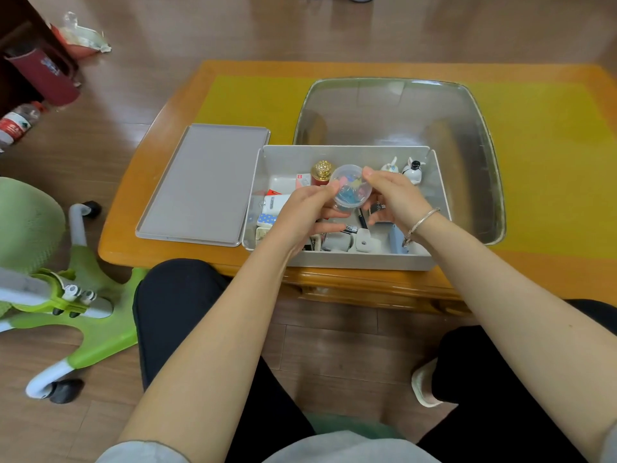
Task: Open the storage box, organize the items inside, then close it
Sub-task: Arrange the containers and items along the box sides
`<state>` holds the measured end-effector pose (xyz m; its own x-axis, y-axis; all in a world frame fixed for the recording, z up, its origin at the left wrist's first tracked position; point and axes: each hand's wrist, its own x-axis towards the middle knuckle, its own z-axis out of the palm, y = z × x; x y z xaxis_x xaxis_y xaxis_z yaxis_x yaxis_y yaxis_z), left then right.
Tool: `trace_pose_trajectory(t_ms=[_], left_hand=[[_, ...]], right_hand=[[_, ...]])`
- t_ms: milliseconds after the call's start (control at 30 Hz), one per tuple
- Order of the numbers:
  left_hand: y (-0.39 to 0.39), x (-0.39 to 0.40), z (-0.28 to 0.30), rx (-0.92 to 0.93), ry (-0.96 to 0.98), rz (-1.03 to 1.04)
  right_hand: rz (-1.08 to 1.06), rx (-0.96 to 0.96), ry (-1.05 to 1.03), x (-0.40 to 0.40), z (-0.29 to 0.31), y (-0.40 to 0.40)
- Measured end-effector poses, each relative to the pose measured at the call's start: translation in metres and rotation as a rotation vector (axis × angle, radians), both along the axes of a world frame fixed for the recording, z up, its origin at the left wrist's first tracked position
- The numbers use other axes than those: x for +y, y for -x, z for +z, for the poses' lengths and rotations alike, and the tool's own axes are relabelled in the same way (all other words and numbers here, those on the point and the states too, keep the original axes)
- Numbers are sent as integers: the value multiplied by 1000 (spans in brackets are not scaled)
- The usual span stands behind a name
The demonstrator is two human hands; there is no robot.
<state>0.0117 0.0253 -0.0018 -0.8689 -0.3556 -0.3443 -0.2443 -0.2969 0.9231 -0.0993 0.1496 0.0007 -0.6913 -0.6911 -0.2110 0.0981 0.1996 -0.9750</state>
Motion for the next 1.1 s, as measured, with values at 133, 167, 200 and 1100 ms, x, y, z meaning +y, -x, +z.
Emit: trace_pose_trajectory(t_ms=[133, 167, 200, 1100], left_hand=[[0, -2, 0, -91, 57, -55], [0, -3, -1, -105, 124, -63], [0, -3, -2, -108, 194, -58], [-6, 3, -6, 29, 180, 133]], right_hand=[[83, 171, -57, 2, -1, 1], [94, 193, -64, 3, -1, 1], [94, 207, -70, 3, 0, 1], [122, 14, 28, -11, -9, -5]])
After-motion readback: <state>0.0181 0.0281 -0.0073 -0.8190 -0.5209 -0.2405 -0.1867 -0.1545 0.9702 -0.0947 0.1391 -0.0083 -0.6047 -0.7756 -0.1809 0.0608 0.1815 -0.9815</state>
